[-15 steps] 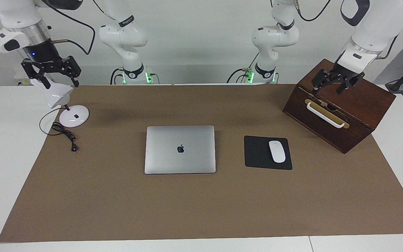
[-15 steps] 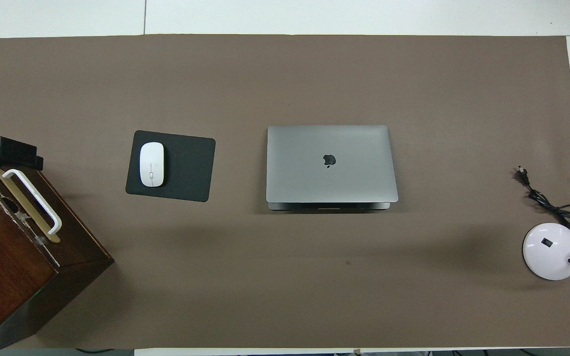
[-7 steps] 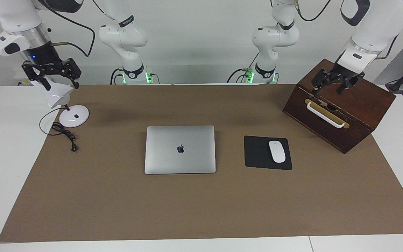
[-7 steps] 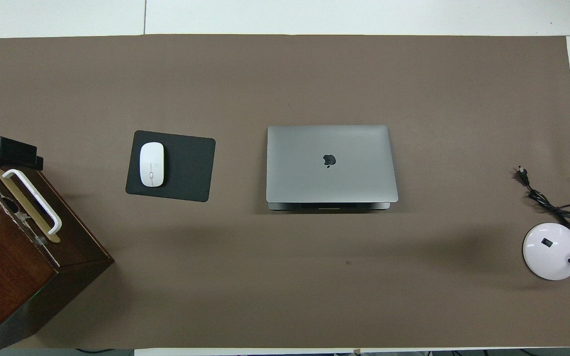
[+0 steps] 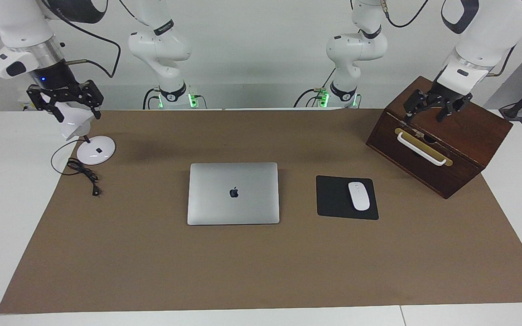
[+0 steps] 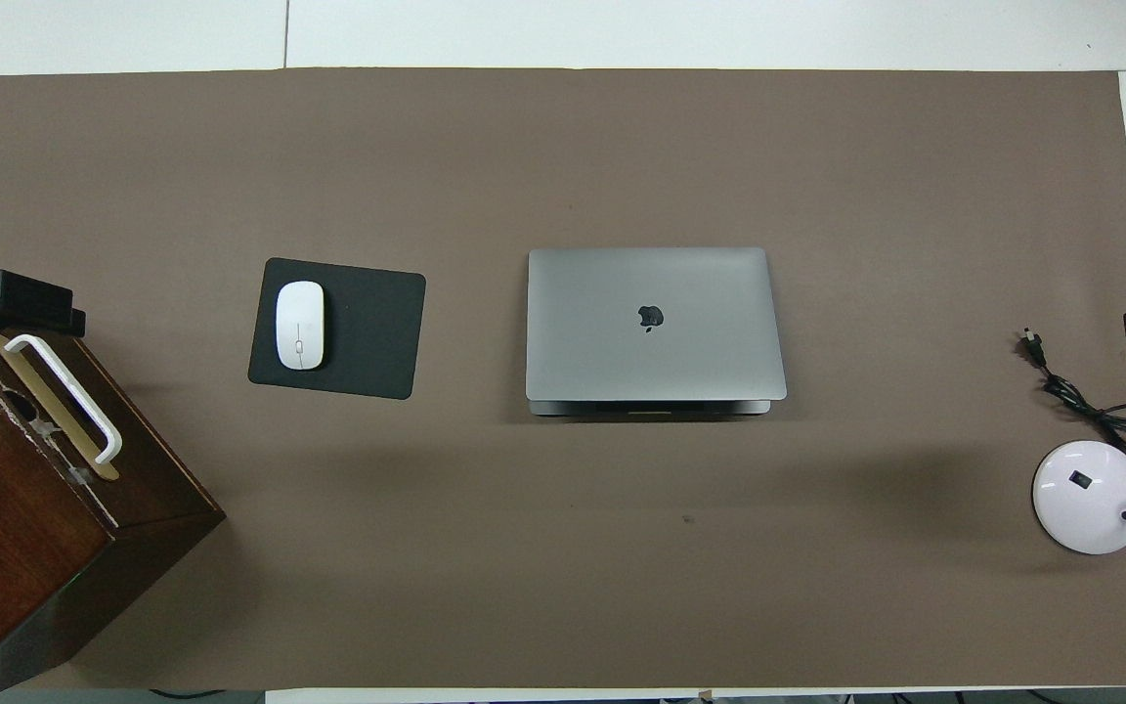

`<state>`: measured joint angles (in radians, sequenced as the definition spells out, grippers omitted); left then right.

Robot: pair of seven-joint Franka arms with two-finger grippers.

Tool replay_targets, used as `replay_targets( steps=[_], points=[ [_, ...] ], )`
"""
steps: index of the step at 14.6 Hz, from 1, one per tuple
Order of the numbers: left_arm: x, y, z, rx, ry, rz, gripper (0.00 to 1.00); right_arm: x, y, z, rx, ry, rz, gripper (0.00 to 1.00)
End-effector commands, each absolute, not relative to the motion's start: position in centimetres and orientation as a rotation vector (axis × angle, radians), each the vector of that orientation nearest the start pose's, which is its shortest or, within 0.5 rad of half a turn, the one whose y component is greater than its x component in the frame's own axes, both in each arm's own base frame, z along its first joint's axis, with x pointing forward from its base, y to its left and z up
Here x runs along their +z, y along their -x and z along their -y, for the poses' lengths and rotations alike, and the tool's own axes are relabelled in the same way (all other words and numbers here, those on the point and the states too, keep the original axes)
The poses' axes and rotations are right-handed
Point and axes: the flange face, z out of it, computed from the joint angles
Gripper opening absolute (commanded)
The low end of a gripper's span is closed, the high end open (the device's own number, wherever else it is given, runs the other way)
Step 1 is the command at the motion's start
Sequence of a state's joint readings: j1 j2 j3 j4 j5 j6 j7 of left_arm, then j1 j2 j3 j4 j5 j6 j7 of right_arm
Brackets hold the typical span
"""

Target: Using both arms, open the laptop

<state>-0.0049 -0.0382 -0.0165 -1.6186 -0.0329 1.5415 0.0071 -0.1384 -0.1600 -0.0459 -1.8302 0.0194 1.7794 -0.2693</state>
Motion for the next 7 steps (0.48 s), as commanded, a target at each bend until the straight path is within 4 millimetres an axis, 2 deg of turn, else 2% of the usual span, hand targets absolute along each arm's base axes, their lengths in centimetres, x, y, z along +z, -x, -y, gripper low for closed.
replay_targets(
  steps=[1, 2, 3, 4, 5, 7],
  points=[
    [62.03, -52.97, 1.63, 0.068, 3.153, -0.034, 1.00, 59.34, -50.81, 9.81, -0.203, 3.123, 0.146, 1.00],
    [62.03, -52.97, 1.63, 0.068, 3.153, -0.034, 1.00, 58.99, -50.80, 9.80, -0.213, 3.122, 0.135, 1.00],
    [62.04, -52.98, 1.63, 0.066, 3.153, -0.032, 0.88, 58.72, -50.77, 9.62, -0.216, 3.121, 0.129, 1.00],
    [62.11, -52.99, 1.63, 0.063, 3.153, -0.034, 0.31, 58.64, -50.71, 9.62, -0.216, 3.112, 0.104, 1.00],
    [62.03, -52.97, 1.63, 0.068, 3.153, -0.032, 0.00, 58.65, -50.73, 9.51, -0.220, 3.097, 0.084, 1.00],
    [62.03, -52.97, 1.63, 0.068, 3.153, -0.029, 0.00, 58.43, -50.70, 9.47, -0.214, 3.093, 0.078, 1.00]
  ],
)
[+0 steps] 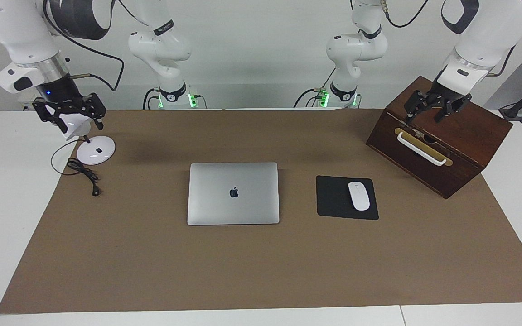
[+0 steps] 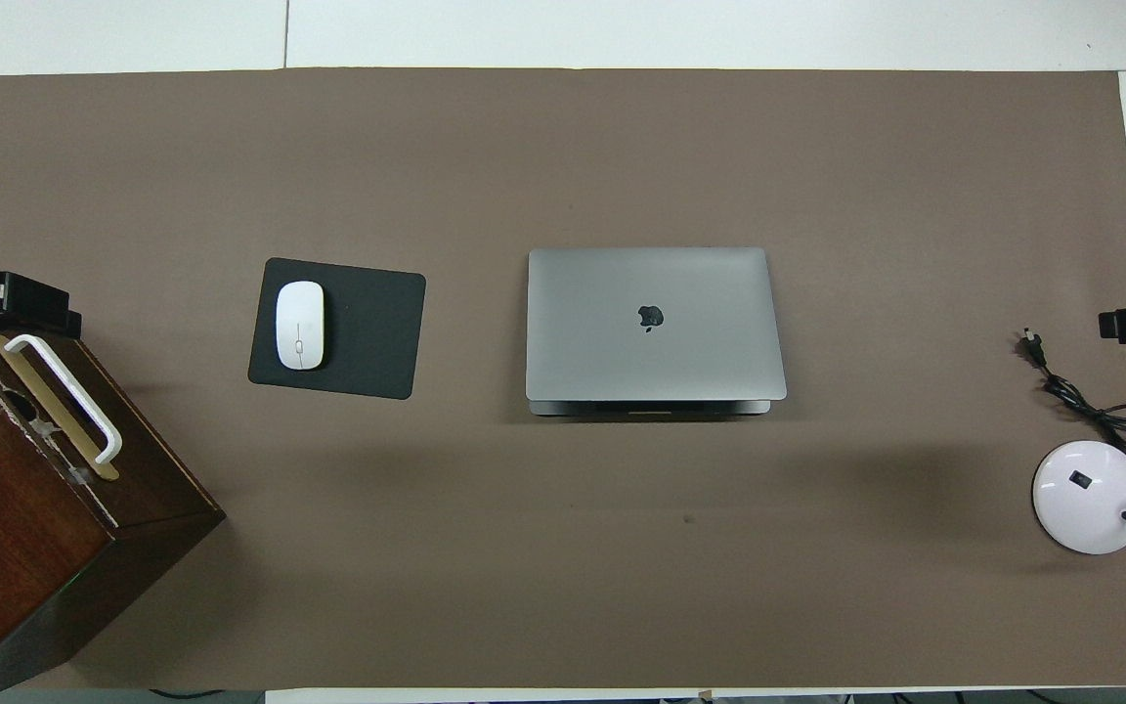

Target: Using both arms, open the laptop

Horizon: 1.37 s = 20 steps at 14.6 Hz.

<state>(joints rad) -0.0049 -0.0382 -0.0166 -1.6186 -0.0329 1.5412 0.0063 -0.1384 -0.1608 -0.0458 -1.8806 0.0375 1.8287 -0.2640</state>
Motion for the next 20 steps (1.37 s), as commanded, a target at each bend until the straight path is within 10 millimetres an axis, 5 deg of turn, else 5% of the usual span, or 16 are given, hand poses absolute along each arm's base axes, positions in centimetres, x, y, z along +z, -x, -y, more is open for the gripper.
replay_targets(
  steps=[1, 8, 12, 20],
  points=[
    [62.0, -53.0, 1.6, 0.066, 3.153, -0.029, 0.00, 58.4, -50.7, 9.5, -0.214, 3.093, 0.078, 1.00],
    [61.3, -52.4, 2.0, 0.037, 3.157, -0.043, 0.00, 57.1, -50.3, 7.6, -0.204, 2.948, -0.222, 1.00],
    [58.5, -51.3, 3.4, -0.059, 3.167, -0.080, 0.00, 54.6, -48.5, 5.7, -0.244, 2.814, -0.351, 1.00],
    [53.3, -48.1, 7.1, -0.310, 3.239, -0.139, 0.00, 50.0, -44.8, -0.9, -0.431, 2.736, -0.331, 1.00]
  ],
)
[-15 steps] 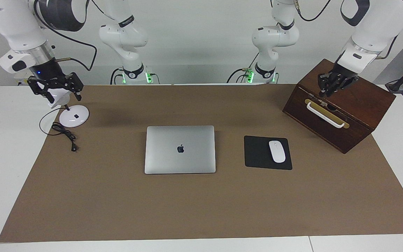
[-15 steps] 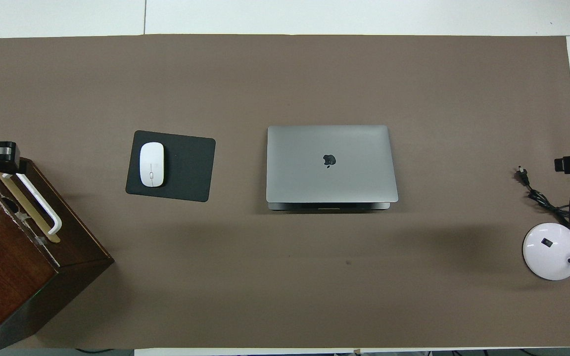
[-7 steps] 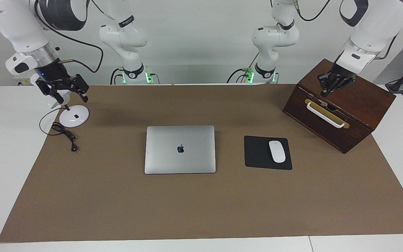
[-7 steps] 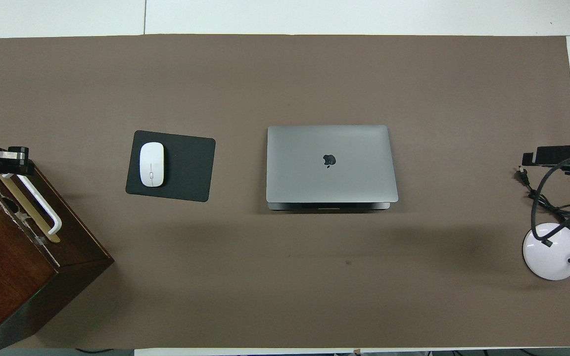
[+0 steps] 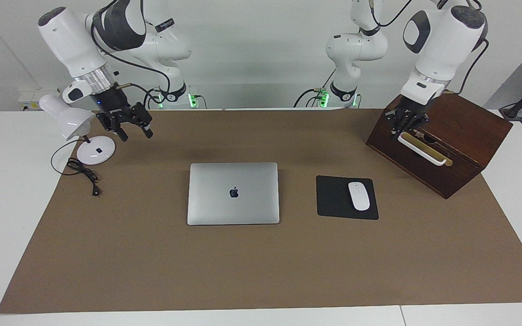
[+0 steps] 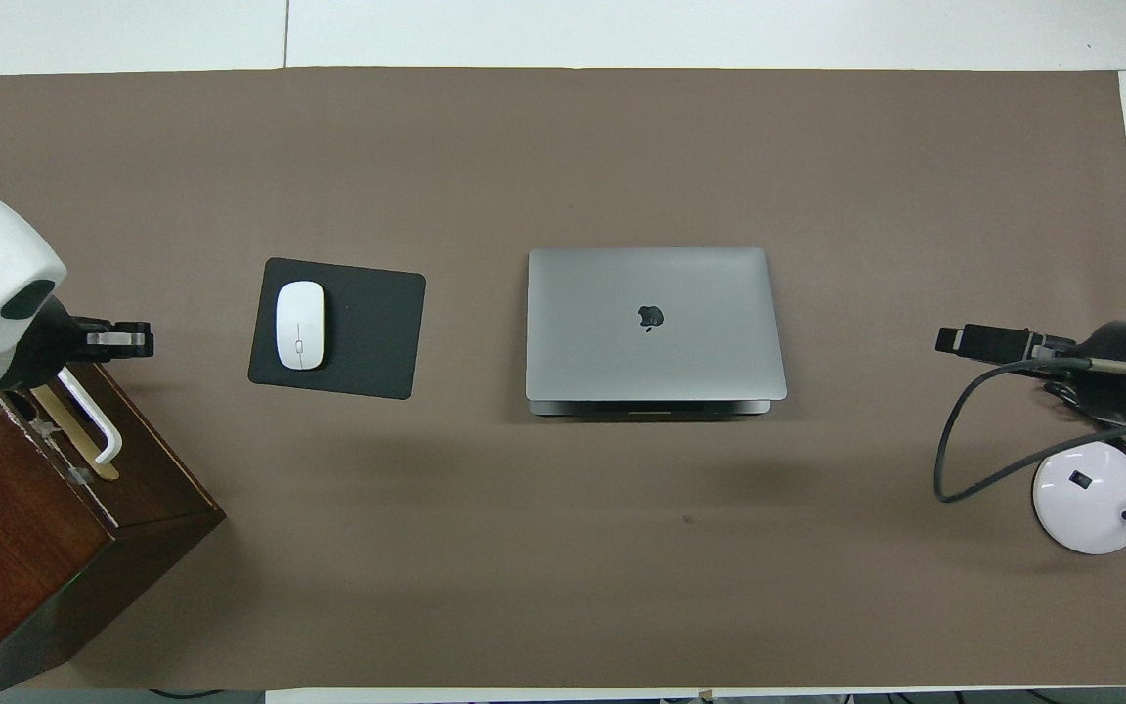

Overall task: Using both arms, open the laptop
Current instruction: 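Move the left gripper and the right gripper toward the laptop's near edge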

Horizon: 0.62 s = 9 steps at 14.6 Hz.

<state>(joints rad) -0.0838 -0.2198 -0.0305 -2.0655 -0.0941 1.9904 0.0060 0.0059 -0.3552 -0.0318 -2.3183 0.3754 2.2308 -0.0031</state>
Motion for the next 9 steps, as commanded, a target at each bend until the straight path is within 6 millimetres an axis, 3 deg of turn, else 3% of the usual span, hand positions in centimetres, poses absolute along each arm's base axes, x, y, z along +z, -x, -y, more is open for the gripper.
replay_targets(
  steps=[1, 6, 9],
  points=[
    [52.9, -47.6, 7.8, -0.336, 3.237, -0.162, 0.00, 49.7, -44.8, -1.7, -0.439, 2.722, -0.344, 1.00],
    [49.4, -44.3, 11.4, -0.480, 3.275, -0.234, 0.00, 47.8, -43.8, -6.3, -0.450, 2.557, -0.525, 1.00],
    [47.9, -43.2, 13.6, -0.548, 3.280, -0.294, 0.00, 47.4, -42.4, -10.0, -0.467, 2.474, -0.624, 1.00]
  ],
)
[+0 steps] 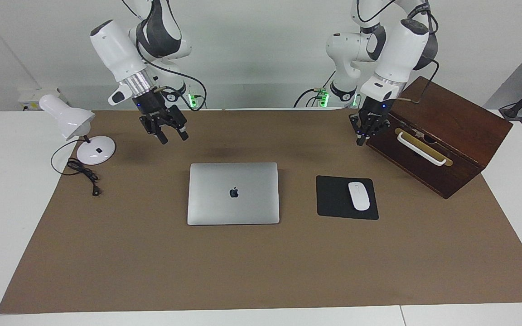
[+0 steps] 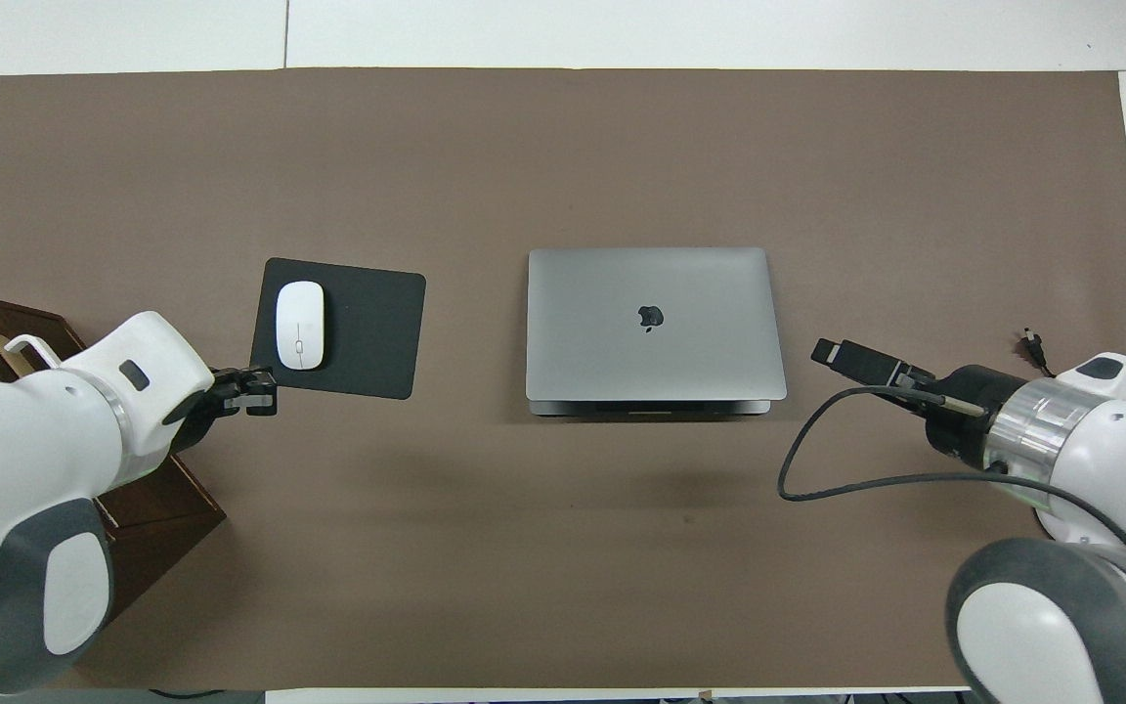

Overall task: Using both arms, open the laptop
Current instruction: 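Move the left gripper and the right gripper toward the laptop's near edge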

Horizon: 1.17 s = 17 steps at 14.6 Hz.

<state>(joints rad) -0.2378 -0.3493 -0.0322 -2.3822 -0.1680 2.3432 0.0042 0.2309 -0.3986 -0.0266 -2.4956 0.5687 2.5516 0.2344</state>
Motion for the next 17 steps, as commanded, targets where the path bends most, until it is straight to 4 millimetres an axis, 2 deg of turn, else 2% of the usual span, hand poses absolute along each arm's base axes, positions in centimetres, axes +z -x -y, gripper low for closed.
replay_targets(
  steps=[1, 5, 9, 12, 17],
  points=[
    [47.4, -42.7, 14.5, -0.566, 3.277, -0.326, 0.00, 47.1, -41.6, -10.7, -0.483, 2.468, -0.617, 1.00],
    [45.2, -40.9, 17.5, -0.652, 3.262, -0.438, 0.00, 46.4, -38.6, -12.3, -0.515, 2.413, -0.605, 1.00],
    [42.9, -39.3, 20.0, -0.748, 3.240, -0.533, 0.00, 46.0, -37.3, -13.5, -0.515, 2.301, -0.686, 1.00],
    [41.0, -38.6, 21.8, -0.802, 3.222, -0.598, 0.00, 44.1, -35.7, -17.1, -0.497, 2.202, -0.773, 1.00],
    [37.1, -37.9, 25.1, -0.880, 3.189, -0.701, 0.00, 42.7, -35.5, -17.6, -0.509, 2.194, -0.838, 1.00]
  ],
)
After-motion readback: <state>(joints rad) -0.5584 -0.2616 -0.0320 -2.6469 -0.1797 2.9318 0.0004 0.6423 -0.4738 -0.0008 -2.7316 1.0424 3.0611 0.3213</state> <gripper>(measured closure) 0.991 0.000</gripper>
